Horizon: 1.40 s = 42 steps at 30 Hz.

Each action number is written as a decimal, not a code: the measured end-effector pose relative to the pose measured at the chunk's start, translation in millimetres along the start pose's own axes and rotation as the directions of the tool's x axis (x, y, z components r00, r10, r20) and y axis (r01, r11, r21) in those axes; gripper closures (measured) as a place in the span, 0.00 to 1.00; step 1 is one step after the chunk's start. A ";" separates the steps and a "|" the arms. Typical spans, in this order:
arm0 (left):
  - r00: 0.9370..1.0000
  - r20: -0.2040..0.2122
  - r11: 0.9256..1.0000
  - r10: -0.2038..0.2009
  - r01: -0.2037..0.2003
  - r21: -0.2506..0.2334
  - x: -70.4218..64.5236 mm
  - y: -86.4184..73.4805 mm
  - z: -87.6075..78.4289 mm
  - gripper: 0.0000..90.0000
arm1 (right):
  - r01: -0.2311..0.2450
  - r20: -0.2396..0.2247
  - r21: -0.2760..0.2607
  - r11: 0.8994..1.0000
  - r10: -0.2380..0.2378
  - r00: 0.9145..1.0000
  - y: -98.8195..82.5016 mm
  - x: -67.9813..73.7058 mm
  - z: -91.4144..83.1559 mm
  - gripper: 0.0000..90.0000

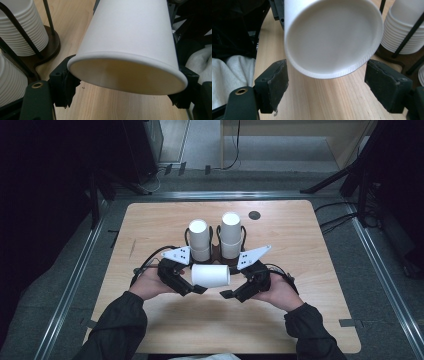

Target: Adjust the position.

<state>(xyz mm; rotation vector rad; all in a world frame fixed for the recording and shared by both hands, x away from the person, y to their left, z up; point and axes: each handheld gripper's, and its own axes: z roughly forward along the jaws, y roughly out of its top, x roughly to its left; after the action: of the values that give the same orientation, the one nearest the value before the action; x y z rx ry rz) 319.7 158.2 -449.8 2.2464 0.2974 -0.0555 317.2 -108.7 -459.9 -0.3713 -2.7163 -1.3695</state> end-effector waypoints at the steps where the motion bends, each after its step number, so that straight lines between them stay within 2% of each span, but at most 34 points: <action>1: 1.000 0.004 1.000 -0.002 0.002 0.010 0.6 1.0 1.3 0.26 | -0.001 0.006 0.003 1.000 0.001 1.000 -1.6 0.1 -0.5 0.22; 11: 1.000 0.011 0.992 0.021 -0.023 0.125 7.9 7.0 19.5 0.26 | -0.027 0.048 0.017 0.999 0.027 0.999 -15.0 -0.9 -3.9 0.22; 20: 0.999 0.045 0.972 -0.001 -0.009 0.234 9.8 6.2 34.0 0.26 | -0.029 0.051 0.045 0.999 0.027 0.998 -17.3 -2.0 4.6 0.23; 23: 0.999 0.054 0.962 0.002 -0.016 0.273 8.0 5.8 39.2 0.26 | -0.018 0.044 0.071 0.997 0.014 0.999 -16.5 -1.3 10.9 0.24; 27: 0.998 0.066 0.954 0.002 -0.021 0.299 5.9 4.8 46.9 0.25 | 0.005 0.028 0.104 0.995 -0.008 1.000 -15.4 0.5 20.3 0.26; 31: 0.997 0.074 0.942 -0.019 -0.007 0.336 4.8 3.1 52.9 0.25 | 0.027 0.018 0.139 0.990 -0.030 0.999 -14.9 1.8 29.2 0.28; 34: 0.997 0.078 0.937 -0.026 -0.003 0.349 4.0 2.5 55.1 0.25 | 0.038 0.005 0.161 0.986 -0.039 0.999 -14.8 2.8 33.9 0.30; 40: 0.997 0.080 0.935 -0.004 -0.024 0.354 1.1 0.9 55.8 0.25 | 0.060 -0.012 0.189 0.980 -0.059 0.998 -13.4 5.4 39.8 0.35; 42: 0.997 0.079 0.938 0.005 -0.032 0.345 1.2 -0.1 54.7 0.24 | 0.062 -0.017 0.192 0.980 -0.060 0.998 -12.8 5.4 39.9 0.35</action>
<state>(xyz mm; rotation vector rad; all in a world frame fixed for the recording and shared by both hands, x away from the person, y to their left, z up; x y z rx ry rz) 324.2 116.6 -485.1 2.5896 0.2384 -0.1976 310.3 -83.1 -492.8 -0.2666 -2.8405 -1.1044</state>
